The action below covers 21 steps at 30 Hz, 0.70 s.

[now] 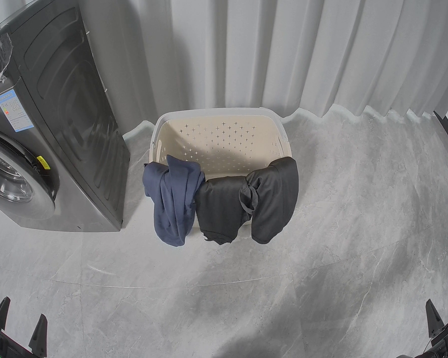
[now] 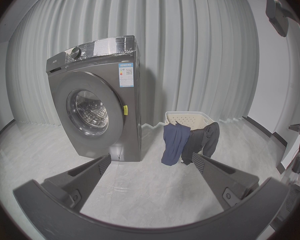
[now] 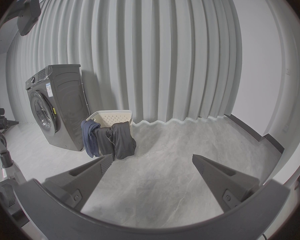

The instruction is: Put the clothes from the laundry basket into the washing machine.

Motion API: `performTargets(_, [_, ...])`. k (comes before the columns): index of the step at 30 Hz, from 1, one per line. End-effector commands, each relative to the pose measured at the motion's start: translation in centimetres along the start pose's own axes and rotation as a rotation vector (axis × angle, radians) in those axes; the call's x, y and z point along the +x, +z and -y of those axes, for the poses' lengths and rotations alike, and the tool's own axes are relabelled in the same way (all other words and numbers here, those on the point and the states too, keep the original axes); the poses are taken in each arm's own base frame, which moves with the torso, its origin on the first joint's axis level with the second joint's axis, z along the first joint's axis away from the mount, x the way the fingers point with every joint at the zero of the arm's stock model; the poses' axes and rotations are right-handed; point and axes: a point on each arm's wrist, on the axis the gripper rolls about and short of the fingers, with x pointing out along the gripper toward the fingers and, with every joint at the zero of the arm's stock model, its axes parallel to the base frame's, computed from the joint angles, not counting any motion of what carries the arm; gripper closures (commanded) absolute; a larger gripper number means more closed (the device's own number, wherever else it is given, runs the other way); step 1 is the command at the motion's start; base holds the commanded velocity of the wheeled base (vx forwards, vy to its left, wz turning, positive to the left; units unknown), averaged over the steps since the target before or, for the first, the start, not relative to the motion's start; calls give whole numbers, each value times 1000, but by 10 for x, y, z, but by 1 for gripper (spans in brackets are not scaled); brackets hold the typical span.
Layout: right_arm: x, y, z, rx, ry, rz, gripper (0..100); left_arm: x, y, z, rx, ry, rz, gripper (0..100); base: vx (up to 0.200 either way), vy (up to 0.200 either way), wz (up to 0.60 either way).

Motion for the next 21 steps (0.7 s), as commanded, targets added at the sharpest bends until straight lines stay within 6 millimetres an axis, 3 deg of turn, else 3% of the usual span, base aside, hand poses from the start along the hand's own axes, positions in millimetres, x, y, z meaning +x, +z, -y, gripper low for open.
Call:
performTargets(1, [0,-5,0,-1,0,-2,0,0,-5,0,-1,1,-2,0,0,0,0])
performTargets(3, [0,-5,0,-1,0,-2,0,0,-5,0,-1,1,-2,0,0,0,0])
performTargets(18, [0,-5,0,3,-11,-4,0,0,-5,0,-1,1,-2,0,200,0,0])
performTargets(21, [0,-5,0,1,-5,-2,0,0,-5,0,-1,1,-2,0,0,0,0])
